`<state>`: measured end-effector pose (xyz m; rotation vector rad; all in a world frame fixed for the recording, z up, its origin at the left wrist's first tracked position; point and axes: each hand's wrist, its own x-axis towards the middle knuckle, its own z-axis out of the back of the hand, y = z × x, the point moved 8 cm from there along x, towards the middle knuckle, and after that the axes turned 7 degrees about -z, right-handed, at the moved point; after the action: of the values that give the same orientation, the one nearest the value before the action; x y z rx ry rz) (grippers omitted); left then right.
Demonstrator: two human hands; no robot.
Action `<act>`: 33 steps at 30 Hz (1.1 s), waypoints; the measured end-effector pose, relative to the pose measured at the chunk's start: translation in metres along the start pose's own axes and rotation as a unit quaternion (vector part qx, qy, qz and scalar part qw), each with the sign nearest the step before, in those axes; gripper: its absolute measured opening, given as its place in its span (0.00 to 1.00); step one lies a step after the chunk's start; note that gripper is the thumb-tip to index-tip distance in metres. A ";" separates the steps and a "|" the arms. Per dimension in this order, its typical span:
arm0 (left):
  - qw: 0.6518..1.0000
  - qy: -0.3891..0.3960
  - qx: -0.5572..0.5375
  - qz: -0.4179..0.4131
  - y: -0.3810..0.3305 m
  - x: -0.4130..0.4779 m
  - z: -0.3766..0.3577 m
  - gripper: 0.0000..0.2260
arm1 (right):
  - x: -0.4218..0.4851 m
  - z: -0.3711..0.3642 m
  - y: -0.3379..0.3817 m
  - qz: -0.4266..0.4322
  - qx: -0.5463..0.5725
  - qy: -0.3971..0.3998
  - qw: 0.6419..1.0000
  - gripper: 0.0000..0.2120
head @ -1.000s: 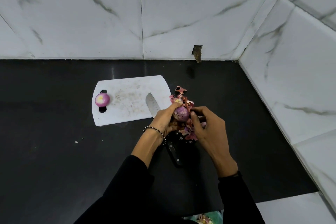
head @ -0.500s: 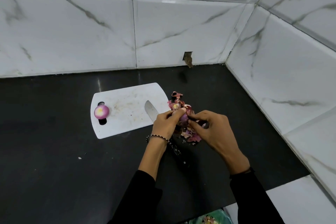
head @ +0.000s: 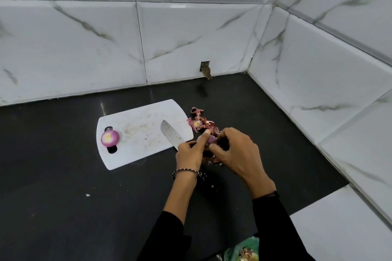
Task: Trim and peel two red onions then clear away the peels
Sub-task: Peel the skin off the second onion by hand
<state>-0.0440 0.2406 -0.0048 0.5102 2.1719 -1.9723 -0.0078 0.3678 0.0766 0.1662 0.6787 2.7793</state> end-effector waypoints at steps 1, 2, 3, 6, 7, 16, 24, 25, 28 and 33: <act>1.000 0.000 -0.008 0.003 0.000 0.001 -0.001 0.27 | -0.002 0.003 -0.003 -0.005 0.009 -0.009 1.000 0.14; 1.000 -0.002 -0.016 0.009 0.001 0.001 -0.001 0.27 | -0.003 0.005 -0.006 -0.010 0.016 -0.019 1.000 0.13; 1.000 -0.002 -0.026 0.017 0.001 0.002 -0.002 0.27 | -0.003 0.008 -0.009 -0.014 0.022 -0.027 0.999 0.12; 0.998 0.005 -0.048 0.038 0.001 0.000 -0.005 0.22 | -0.007 0.012 -0.019 -0.020 0.014 -0.043 0.999 0.10; 0.998 0.008 -0.051 0.041 0.001 0.000 -0.005 0.21 | -0.008 0.012 -0.021 -0.017 0.016 -0.051 0.998 0.08; 0.991 0.051 -0.113 0.057 -0.016 0.001 -0.014 0.14 | 0.000 0.018 -0.024 0.010 0.106 -0.073 0.992 0.06; 0.965 0.093 -0.219 0.112 -0.016 -0.004 -0.024 0.15 | 0.001 0.027 -0.011 0.055 0.157 -0.122 0.978 0.07; 0.959 0.108 -0.232 0.122 -0.017 -0.007 -0.027 0.15 | 0.001 0.026 -0.010 0.055 0.159 -0.123 0.978 0.07; 0.950 0.137 -0.247 0.132 -0.016 -0.010 -0.030 0.19 | 0.001 0.026 -0.009 0.058 0.155 -0.125 0.978 0.06; 0.951 0.147 -0.241 0.125 -0.012 -0.009 -0.030 0.23 | 0.000 0.026 -0.008 0.077 0.130 -0.123 0.981 0.06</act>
<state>-0.0369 0.2686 0.0129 0.9825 2.4935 -1.2383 -0.0013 0.3864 0.0958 0.6301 0.9966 2.7338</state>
